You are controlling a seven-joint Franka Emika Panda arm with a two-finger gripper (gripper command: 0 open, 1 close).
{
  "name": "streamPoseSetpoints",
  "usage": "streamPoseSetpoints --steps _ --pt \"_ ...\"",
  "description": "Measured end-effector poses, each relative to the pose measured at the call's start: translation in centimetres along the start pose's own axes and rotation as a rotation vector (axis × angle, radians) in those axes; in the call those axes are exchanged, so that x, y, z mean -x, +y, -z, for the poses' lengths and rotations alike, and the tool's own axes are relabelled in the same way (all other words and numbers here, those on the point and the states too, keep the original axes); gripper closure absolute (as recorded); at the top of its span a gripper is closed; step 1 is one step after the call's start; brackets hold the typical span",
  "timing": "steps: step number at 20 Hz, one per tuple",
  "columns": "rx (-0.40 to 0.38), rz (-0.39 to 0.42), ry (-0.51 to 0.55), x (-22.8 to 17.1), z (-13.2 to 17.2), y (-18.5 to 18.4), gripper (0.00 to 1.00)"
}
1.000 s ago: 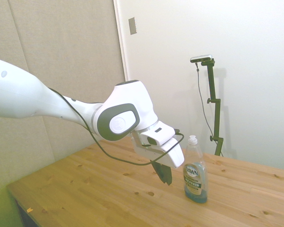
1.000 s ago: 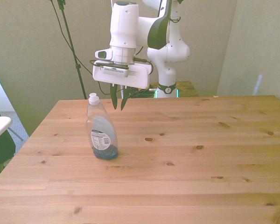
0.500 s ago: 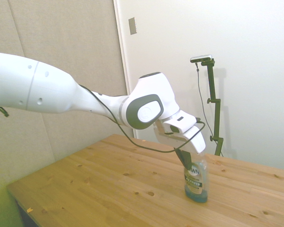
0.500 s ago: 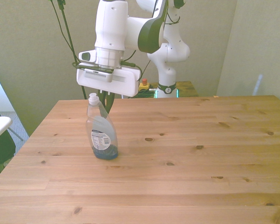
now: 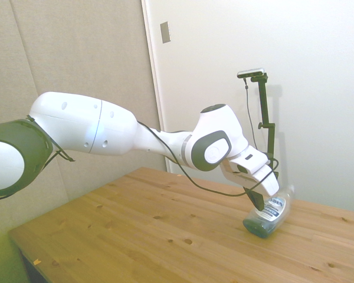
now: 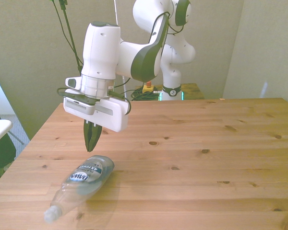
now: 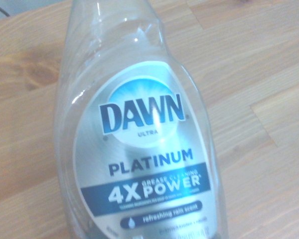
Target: Knock down the dish soap
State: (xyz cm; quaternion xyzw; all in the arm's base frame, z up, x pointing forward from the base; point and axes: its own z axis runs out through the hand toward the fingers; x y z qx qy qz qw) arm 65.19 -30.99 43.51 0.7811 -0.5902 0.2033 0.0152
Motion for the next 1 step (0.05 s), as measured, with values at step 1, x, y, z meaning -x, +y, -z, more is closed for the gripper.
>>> streamPoseSetpoints --steps 1 --pt "-0.005 -0.004 -0.001 -0.05 -0.16 -0.18 1.00"
